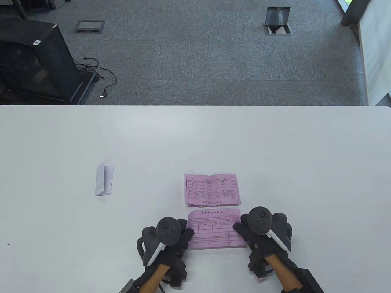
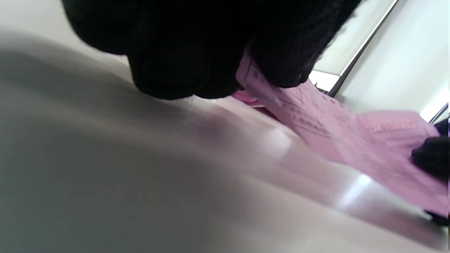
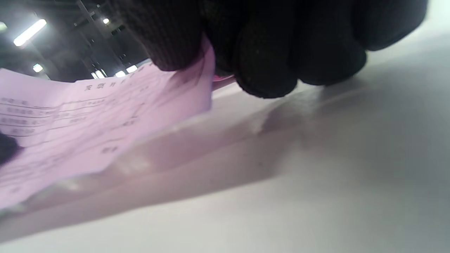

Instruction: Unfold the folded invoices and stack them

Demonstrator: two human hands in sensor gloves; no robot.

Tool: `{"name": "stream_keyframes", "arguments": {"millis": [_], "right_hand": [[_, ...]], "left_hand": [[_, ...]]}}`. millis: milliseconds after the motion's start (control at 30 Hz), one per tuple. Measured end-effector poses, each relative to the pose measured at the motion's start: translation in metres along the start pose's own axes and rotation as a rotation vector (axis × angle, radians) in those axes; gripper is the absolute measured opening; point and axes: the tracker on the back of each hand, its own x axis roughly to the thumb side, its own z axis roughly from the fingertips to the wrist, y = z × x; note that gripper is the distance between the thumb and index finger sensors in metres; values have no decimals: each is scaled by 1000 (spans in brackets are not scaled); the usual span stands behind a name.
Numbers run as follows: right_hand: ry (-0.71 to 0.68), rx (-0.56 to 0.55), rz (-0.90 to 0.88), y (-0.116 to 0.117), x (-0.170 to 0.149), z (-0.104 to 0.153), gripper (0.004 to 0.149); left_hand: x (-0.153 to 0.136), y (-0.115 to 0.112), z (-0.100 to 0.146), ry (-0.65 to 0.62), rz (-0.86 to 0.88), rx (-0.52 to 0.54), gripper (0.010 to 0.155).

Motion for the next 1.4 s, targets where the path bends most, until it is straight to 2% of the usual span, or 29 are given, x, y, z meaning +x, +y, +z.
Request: {"name": "stream_keyframes", "arguments": {"millis": [100, 233, 300, 400, 433, 500, 567, 633, 700, 733, 833, 933, 1000, 1033, 1133, 1233, 1400], "right_hand": [[0, 32, 111, 5, 10, 1, 35], [-13, 11, 204, 9, 19, 0, 35], [-14, 7, 221, 9, 20, 1, 35], [-12, 9, 227, 9, 20, 1, 35], [-9, 12, 229, 8, 20, 1, 35], [-3, 21, 227, 8, 19, 1, 35], [4, 37, 234, 7, 17, 1, 36], [21, 58, 243, 5, 15, 1, 38], [38, 63, 272, 0, 12, 1, 42], [47, 30, 314, -3, 11, 2, 43], [31, -145, 462, -18, 13, 10, 49], [-137, -263, 404, -24, 26, 20, 53], [-243, -277, 336, -23, 40, 26, 54], [-312, -261, 303, -21, 49, 27, 54], [-394, -159, 298, -7, 78, 25, 55], [-401, -31, 367, 12, 100, 15, 57], [-384, 77, 419, 36, 121, 3, 62]], "left_hand": [[7, -2, -2, 22, -134, 4, 42], [15, -7, -3, 39, -298, -22, 48], [18, -8, -3, 49, -368, -12, 59], [18, -9, -2, 44, -400, -2, 89], [18, -9, -2, 22, -409, -3, 93], [19, -8, 0, -5, -441, 10, 88], [19, -9, -1, -20, -438, -7, 67], [16, -10, -3, -2, -435, -46, 56], [10, -11, -5, 19, -418, -94, 58], [7, -10, -6, 9, -376, -117, 60], [-2, -10, -8, -25, -315, -213, 67], [-4, -9, -8, -38, -314, -237, 72], [-3, -10, -8, -41, -324, -232, 72], [-2, -11, -8, -46, -334, -229, 72], [-2, -12, -7, -56, -347, -217, 72], [-2, -11, -7, -53, -340, -219, 72], [-1, -11, -7, -50, -347, -232, 71]]}}
